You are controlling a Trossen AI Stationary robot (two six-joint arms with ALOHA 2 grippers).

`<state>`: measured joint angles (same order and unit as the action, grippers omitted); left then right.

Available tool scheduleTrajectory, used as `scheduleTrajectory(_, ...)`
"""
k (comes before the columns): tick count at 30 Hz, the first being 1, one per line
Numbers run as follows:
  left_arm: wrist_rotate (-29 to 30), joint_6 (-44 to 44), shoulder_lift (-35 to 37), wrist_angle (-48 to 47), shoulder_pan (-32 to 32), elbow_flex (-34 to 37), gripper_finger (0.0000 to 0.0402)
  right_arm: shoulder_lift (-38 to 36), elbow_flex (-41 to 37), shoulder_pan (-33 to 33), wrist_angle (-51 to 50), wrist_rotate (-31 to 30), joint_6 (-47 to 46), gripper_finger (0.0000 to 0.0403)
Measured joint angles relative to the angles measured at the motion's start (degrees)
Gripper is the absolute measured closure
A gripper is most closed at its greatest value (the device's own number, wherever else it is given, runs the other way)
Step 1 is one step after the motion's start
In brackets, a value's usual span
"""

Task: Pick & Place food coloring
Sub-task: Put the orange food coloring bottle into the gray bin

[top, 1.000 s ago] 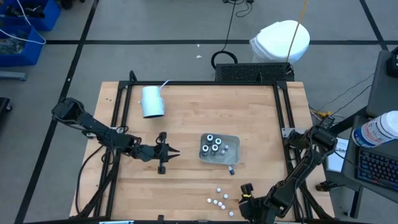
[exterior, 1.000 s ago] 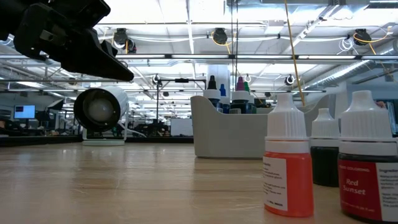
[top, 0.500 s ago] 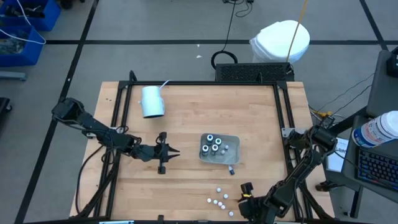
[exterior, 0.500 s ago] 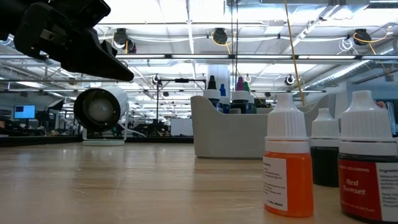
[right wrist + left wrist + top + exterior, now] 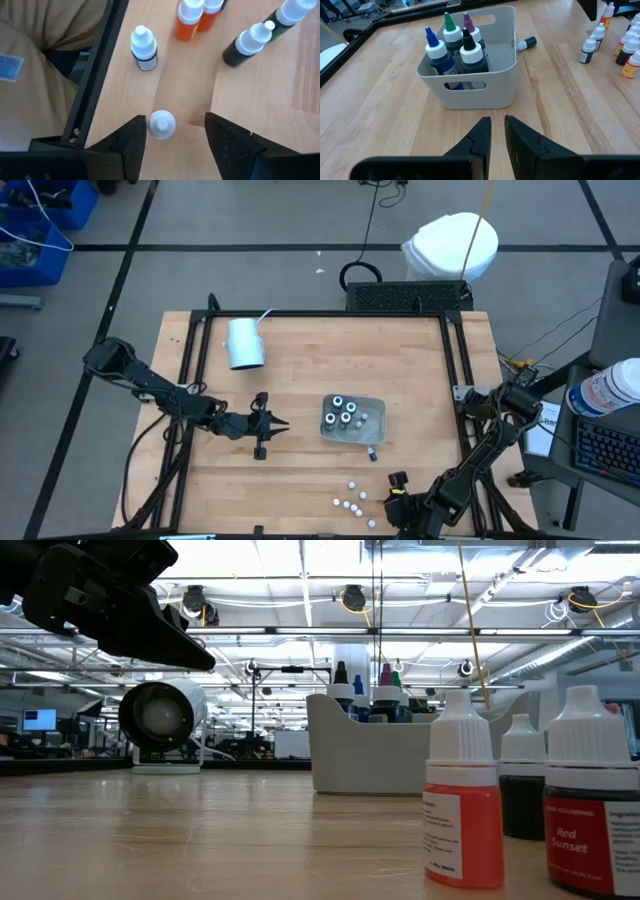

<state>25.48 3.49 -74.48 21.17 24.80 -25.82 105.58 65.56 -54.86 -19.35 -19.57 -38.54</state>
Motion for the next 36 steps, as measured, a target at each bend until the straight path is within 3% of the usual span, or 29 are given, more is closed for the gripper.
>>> scheduleTrajectory(26, 0.02, 0.03, 0.00, 0.04, -0.76, -0.02, 0.0339, 0.00, -0.04, -0.27, 1.97, 1.58, -2.64, 0.0288)
scheduleTrajectory(36, 0.04, 0.00, 0.00, 0.04, -0.76, -0.02, 0.0339, -1.89, 0.21, 0.10, 1.54, 3.48, -1.58, 0.0359)
